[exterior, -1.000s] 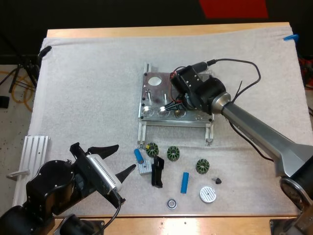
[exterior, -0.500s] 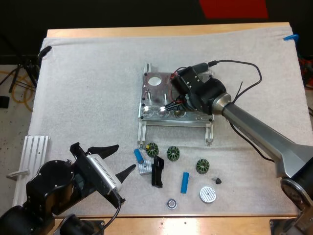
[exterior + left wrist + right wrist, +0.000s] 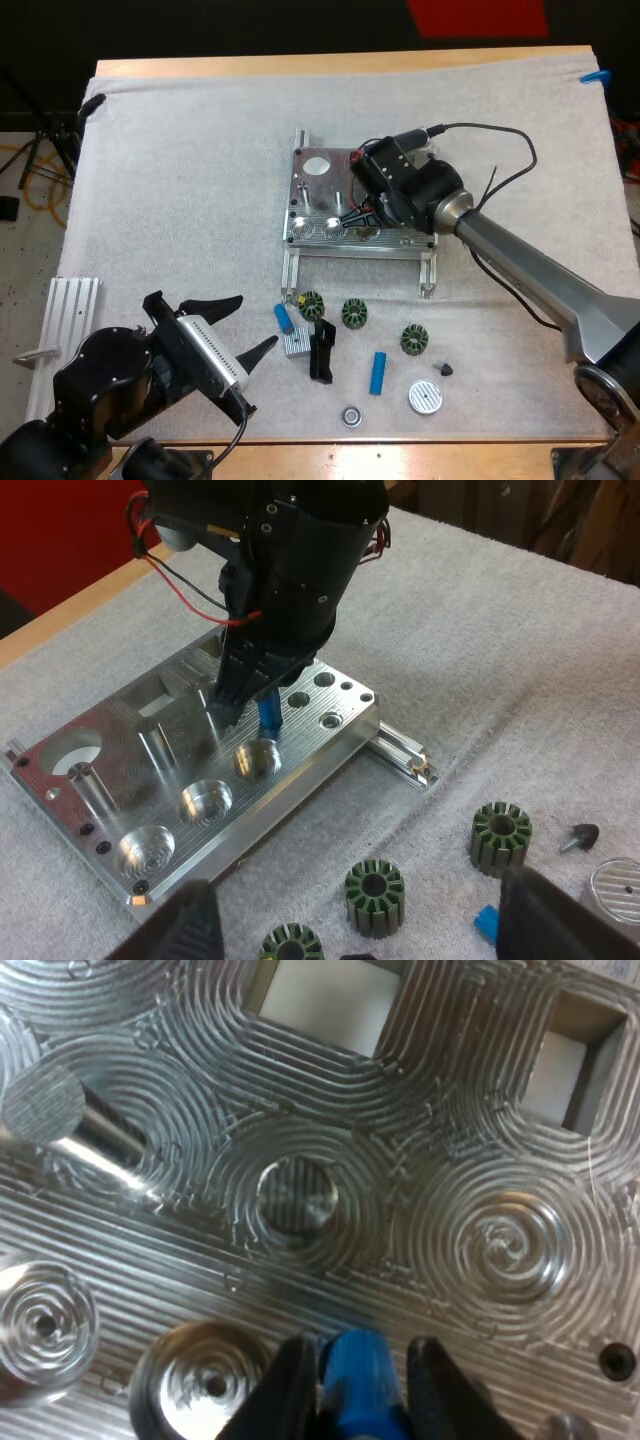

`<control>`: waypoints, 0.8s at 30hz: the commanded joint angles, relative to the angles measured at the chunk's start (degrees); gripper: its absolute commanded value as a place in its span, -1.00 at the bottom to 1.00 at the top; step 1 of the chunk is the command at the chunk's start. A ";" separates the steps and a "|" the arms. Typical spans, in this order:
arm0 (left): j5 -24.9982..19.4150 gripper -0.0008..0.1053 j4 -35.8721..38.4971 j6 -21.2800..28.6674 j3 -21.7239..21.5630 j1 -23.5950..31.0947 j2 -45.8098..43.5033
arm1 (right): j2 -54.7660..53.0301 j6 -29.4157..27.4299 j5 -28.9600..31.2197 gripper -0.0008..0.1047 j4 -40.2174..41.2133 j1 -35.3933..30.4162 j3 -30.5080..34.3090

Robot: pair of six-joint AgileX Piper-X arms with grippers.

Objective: Load cells from left to right

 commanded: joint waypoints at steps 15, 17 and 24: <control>-0.64 0.11 -0.72 0.12 -0.11 -0.01 -0.18 | 2.46 1.23 -2.27 -0.99 -0.22 -0.31 0.67; -0.64 0.11 -0.72 0.12 -0.11 -0.01 -0.18 | 3.46 1.23 -2.16 -0.99 -0.21 -0.31 0.67; -0.64 0.11 -0.72 0.12 -0.11 -0.01 -0.18 | 4.08 2.42 0.41 -0.99 0.93 -0.31 0.67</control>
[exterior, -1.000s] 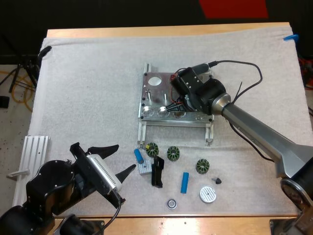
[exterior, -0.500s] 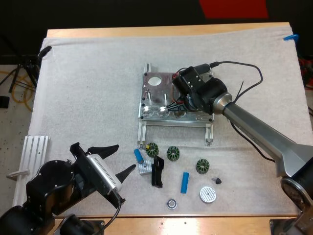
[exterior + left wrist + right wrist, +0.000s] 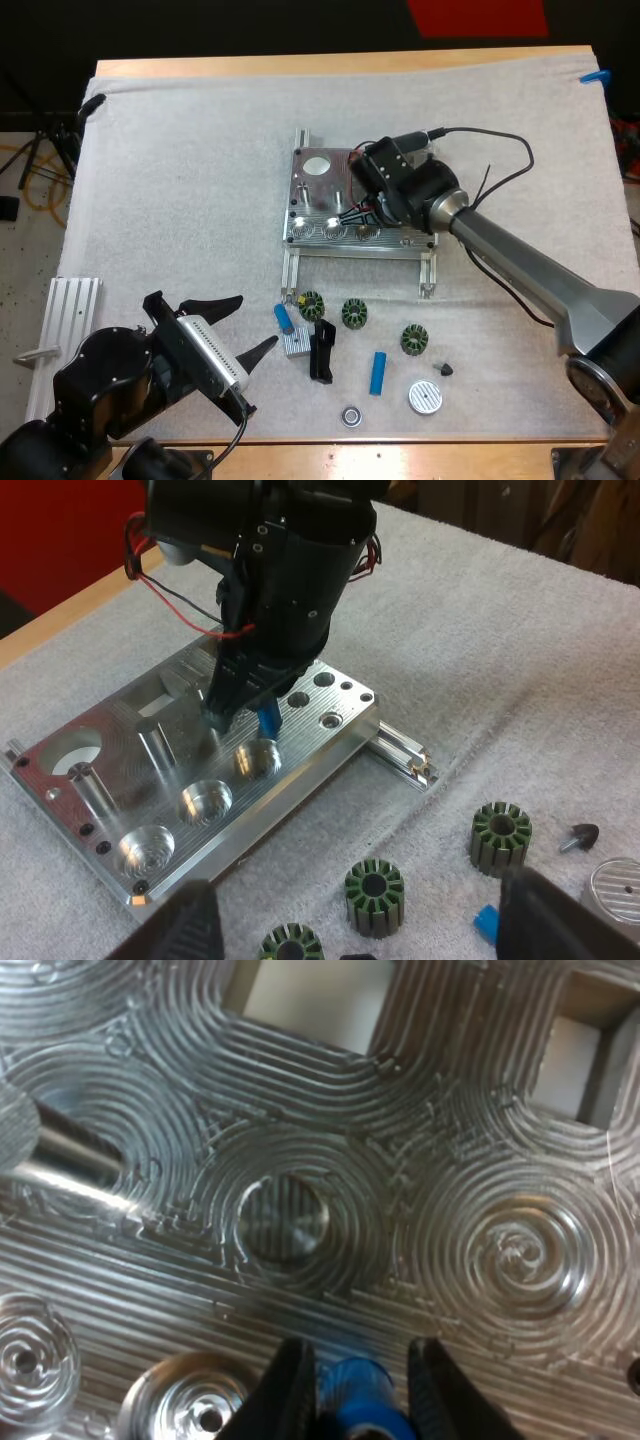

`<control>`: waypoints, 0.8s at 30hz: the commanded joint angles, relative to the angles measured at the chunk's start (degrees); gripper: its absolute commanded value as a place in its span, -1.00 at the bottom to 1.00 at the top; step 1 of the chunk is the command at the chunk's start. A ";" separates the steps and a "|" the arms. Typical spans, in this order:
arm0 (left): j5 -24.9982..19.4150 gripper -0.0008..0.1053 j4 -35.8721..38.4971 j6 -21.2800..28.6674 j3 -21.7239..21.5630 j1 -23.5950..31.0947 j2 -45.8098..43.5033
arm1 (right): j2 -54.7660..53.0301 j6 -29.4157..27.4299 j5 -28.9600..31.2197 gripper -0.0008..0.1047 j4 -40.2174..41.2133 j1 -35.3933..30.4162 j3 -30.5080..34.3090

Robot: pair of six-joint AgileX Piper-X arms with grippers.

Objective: Load cells from left to right

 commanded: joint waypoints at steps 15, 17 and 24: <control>-0.64 0.11 -0.72 0.12 -0.11 -0.01 -0.18 | 1.98 0.41 -2.24 -0.97 4.14 -0.76 0.72; -0.64 0.11 -0.72 0.12 -0.11 -0.01 -0.18 | 1.71 0.41 -2.23 -0.71 4.60 -0.76 0.72; -0.64 0.11 -0.72 0.12 -0.11 -0.01 -0.18 | -1.25 0.14 -1.07 0.37 4.62 -0.76 0.16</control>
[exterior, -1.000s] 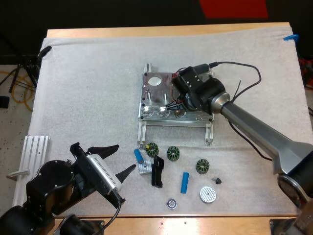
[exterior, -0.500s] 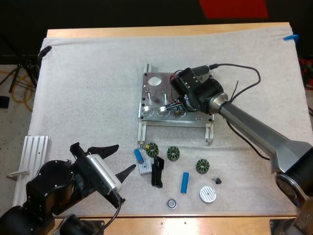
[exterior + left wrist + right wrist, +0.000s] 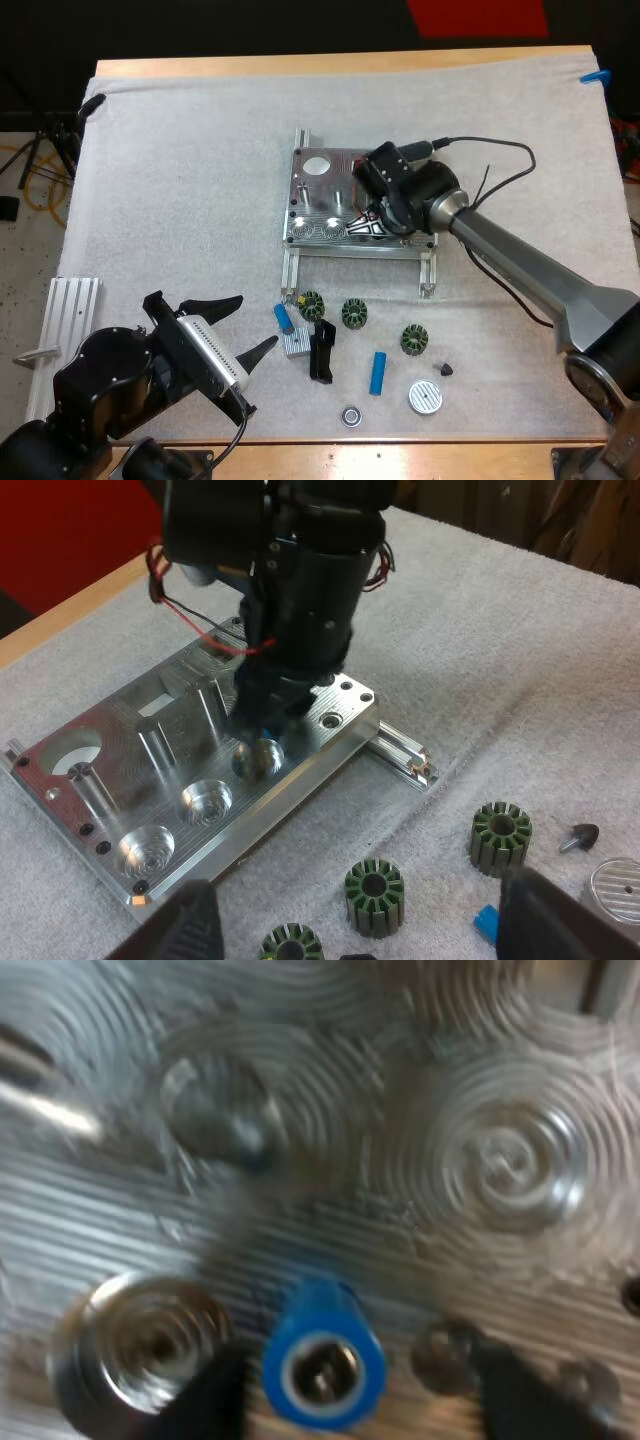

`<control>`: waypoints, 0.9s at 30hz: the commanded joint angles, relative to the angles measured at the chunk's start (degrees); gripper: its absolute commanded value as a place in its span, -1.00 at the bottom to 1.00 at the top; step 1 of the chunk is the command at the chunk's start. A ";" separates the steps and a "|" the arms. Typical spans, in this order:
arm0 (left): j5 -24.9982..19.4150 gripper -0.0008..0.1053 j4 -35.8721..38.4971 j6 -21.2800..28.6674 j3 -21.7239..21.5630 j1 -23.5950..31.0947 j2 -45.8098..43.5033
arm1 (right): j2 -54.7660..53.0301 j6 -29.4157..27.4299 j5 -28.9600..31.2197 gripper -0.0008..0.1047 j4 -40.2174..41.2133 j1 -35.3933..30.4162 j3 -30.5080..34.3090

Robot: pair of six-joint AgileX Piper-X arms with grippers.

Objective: Load cells from left to right

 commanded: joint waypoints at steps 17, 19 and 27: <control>-0.64 0.11 -0.72 1.28 -0.11 -0.01 -0.18 | -22.60 -1.37 0.35 0.33 16.37 1.85 -0.69; -0.64 0.11 -0.72 2.01 -0.11 -0.01 -0.04 | -24.75 -1.22 1.00 0.33 16.02 3.20 0.18; 5.43 0.29 -0.72 4.89 -0.11 -0.01 -0.04 | -34.10 3.83 3.42 0.33 13.27 9.70 9.68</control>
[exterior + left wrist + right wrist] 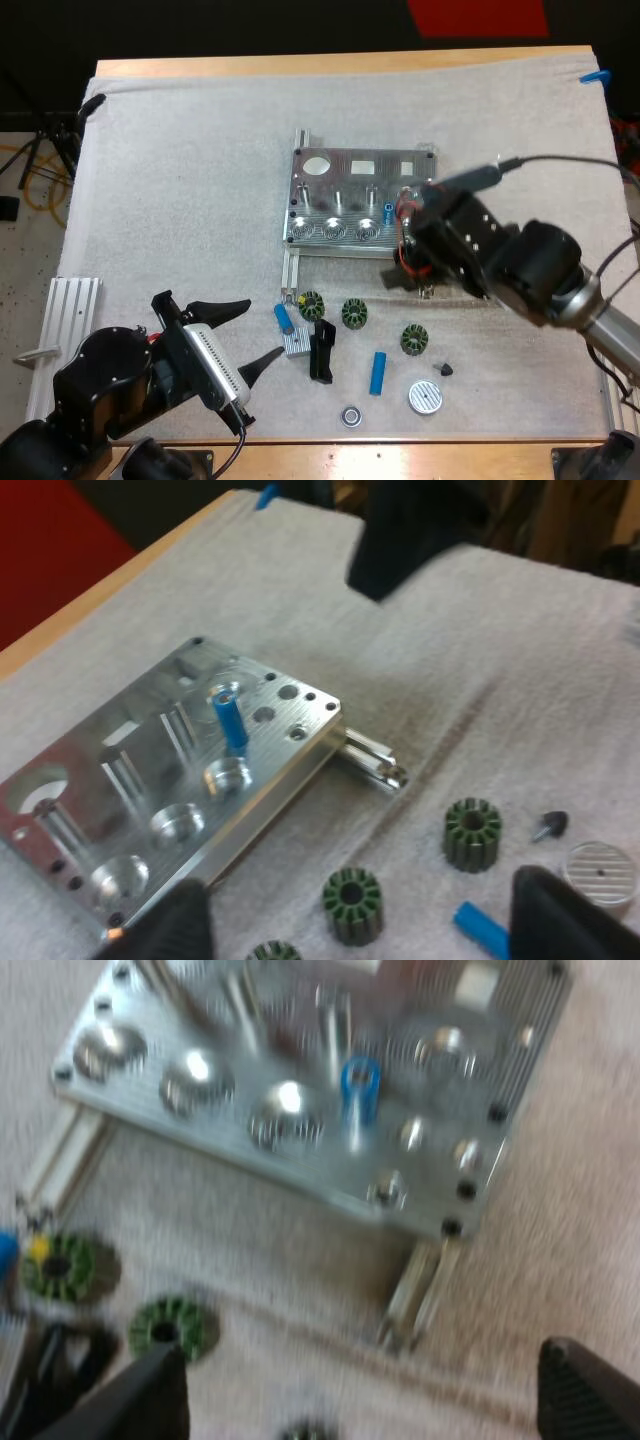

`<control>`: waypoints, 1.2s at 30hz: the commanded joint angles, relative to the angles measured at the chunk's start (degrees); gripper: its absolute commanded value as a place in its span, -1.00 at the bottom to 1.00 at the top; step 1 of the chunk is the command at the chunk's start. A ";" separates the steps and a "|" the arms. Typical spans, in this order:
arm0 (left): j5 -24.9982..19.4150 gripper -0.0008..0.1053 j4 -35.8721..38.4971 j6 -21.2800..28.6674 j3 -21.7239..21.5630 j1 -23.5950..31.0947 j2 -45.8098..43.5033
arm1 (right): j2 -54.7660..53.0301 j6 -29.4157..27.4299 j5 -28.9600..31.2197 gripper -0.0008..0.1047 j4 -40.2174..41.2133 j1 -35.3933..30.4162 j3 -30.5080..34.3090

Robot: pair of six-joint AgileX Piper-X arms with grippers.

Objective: Load cells from left to right

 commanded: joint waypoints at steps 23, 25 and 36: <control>0.55 0.51 -0.72 -4.14 -0.11 -14.60 12.75 | -16.25 8.92 5.41 0.34 -1.46 -1.66 19.66; -3.40 0.51 -0.87 -4.14 -0.11 -16.77 15.69 | -16.25 8.90 5.15 0.34 -1.93 -4.50 19.79; -4.60 0.51 -7.14 -7.76 -0.11 -22.74 39.72 | -16.25 4.30 2.93 0.34 -1.20 -13.79 19.76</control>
